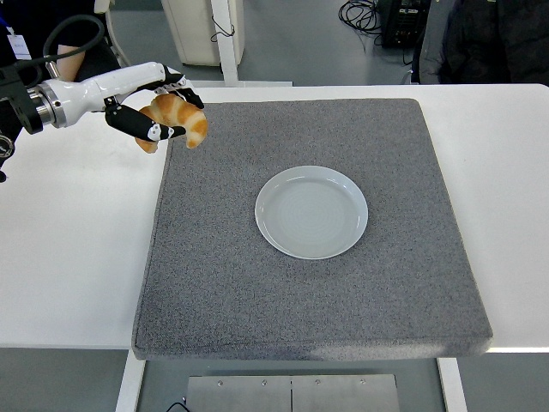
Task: Place the bread on the plate
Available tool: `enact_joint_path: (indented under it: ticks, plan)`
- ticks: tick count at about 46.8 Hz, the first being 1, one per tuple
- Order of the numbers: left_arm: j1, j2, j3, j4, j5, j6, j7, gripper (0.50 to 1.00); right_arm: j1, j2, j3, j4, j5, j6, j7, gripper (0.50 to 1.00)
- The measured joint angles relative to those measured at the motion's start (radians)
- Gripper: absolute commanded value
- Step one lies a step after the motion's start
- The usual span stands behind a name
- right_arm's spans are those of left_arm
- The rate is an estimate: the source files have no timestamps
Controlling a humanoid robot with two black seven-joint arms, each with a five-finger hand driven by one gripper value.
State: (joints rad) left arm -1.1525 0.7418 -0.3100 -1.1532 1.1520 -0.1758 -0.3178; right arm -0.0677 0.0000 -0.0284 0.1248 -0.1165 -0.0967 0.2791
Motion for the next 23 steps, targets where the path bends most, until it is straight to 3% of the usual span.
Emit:
enact_joint_path:
  ticks: [14,23]
  plan:
    - [-0.08,-0.229,0.007,0.167,-0.014,-0.001,0.006,0.5,0.0,0.0,0.0,0.0,0.0,0.0,0.0,1.0]
    - [-0.083,-0.349,0.008,0.197,-0.01,-0.001,0.02,0.5,0.0,0.0,-0.001,0.0,0.0,0.0,0.0,1.0]
